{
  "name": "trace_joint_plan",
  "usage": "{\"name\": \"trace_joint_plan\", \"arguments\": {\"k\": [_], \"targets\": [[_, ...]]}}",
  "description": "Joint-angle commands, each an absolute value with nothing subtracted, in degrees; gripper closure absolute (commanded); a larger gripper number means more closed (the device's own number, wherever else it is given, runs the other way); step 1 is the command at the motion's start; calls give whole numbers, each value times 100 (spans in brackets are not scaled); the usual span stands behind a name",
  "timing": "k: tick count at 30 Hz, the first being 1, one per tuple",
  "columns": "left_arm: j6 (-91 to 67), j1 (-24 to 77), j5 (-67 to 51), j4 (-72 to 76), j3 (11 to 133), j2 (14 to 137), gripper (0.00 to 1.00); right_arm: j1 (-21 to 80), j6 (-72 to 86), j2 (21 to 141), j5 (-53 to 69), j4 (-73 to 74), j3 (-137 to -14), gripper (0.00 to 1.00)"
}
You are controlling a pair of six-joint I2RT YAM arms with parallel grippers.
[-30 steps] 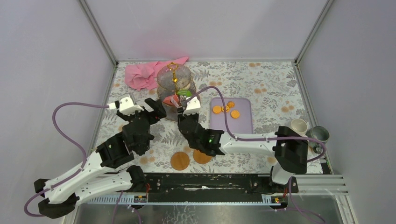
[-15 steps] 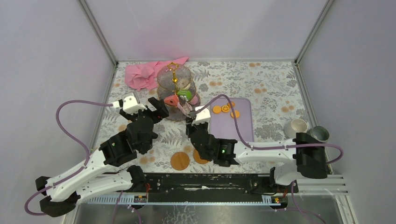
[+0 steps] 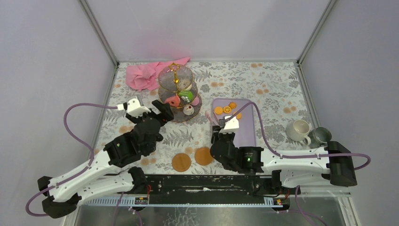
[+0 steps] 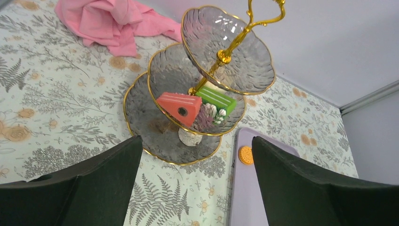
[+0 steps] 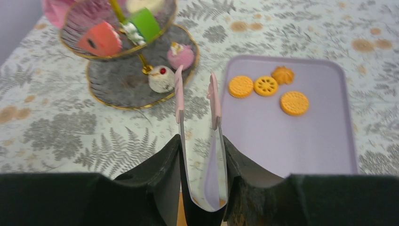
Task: Serve the afternoon tea
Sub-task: Place the clamp on the tray.
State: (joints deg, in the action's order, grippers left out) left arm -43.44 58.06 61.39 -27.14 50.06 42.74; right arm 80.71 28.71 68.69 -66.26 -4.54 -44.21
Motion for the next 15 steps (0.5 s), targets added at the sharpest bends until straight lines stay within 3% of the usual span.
{"name": "trace_joint_plan", "arguments": {"k": [1,5,15], "targets": [[-4795,5792,6048,-2787,4851,4334,7,8084,4265,6762,-7292,881,-4237,62],[-4867,5790,5969,-2795,4795,4287,7,7872,5138,7002,-7114,1670,-4150,62],[-4857,5792,5933,-2786,4718,4091,7,7437,5803,7911,-6526,1392,-3721,64]]}}
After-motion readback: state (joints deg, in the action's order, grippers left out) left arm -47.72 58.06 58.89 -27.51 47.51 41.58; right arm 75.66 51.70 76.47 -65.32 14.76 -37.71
